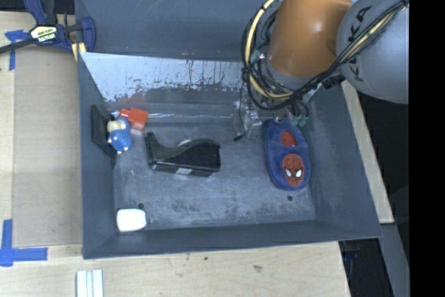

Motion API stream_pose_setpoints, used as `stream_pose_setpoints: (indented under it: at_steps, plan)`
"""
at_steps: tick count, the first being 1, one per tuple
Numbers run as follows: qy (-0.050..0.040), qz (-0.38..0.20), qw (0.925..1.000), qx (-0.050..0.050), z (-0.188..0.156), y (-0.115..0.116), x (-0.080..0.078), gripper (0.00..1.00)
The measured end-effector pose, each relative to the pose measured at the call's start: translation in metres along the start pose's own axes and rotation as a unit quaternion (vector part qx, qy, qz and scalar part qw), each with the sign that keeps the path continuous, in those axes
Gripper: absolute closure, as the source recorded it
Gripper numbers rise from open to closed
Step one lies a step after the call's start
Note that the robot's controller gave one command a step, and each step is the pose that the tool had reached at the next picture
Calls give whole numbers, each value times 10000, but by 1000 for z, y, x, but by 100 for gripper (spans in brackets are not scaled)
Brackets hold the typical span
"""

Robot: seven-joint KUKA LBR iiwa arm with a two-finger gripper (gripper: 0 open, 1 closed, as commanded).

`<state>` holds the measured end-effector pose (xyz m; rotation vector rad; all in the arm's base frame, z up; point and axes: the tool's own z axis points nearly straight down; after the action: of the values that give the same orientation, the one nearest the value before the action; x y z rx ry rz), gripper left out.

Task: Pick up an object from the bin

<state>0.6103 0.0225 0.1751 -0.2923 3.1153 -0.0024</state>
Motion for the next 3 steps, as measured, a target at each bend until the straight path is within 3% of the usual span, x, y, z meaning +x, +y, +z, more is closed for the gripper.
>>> stream_pose_setpoints:
  at_steps: [1,2,3]
  plan:
    - [72,817,9966,-10,63,9,9,100]
    - [51,816,9967,-8,61,9,7,0]
    - [66,384,9992,-12,95,18,-3,0]
